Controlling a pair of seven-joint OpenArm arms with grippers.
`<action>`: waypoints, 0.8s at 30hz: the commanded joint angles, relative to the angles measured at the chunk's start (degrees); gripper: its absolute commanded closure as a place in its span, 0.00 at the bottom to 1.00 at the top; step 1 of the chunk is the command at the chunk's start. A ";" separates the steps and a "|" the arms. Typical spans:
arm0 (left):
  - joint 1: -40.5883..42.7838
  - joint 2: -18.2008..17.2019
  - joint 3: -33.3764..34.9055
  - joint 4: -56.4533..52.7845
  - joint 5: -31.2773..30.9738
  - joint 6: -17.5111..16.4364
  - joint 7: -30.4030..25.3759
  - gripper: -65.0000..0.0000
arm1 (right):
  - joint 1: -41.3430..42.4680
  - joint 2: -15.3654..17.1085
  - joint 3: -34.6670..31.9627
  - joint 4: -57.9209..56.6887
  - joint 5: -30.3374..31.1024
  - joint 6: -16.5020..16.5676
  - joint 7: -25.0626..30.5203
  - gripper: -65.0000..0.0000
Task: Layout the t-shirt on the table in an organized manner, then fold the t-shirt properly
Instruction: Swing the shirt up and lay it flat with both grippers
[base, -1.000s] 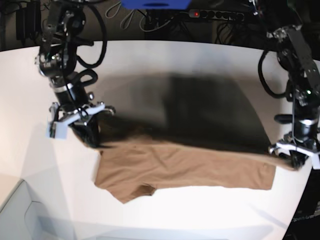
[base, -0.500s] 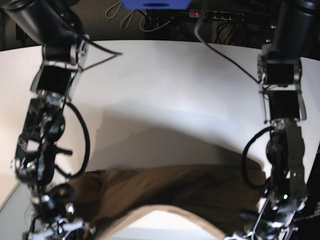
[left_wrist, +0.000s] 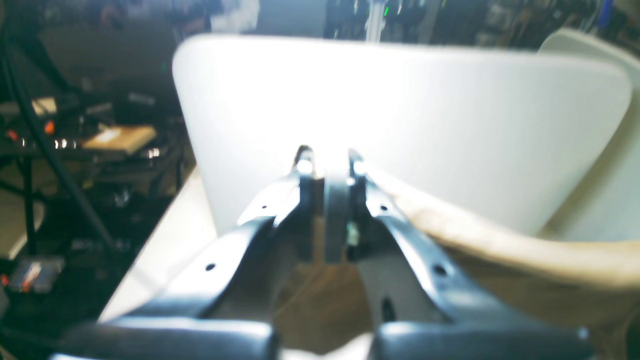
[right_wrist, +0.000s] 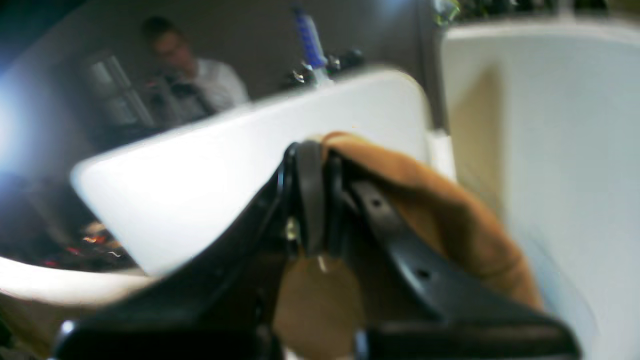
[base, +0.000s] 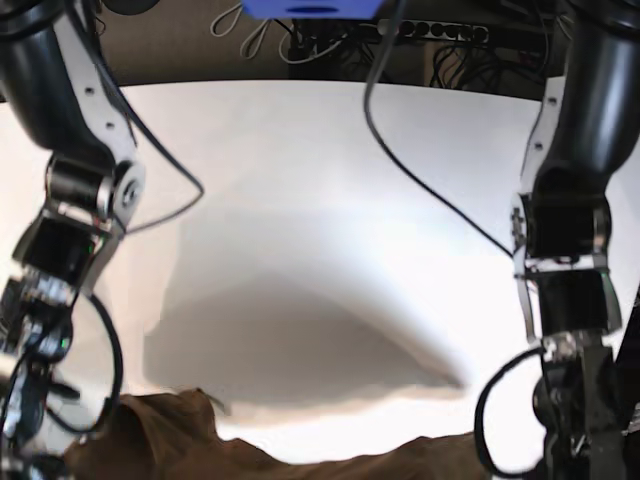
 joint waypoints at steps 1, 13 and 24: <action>0.43 -1.21 -0.24 2.15 0.05 0.15 -0.90 1.00 | -0.46 0.17 0.25 2.67 0.87 0.43 1.21 1.00; 30.14 -6.31 -4.02 22.90 -0.48 -0.38 -0.81 1.00 | -37.03 -11.08 0.77 27.02 1.05 0.43 1.74 1.00; 49.04 -6.48 -9.03 24.57 0.05 -0.47 6.40 1.00 | -60.41 -15.13 -3.01 24.21 7.73 0.43 8.68 1.00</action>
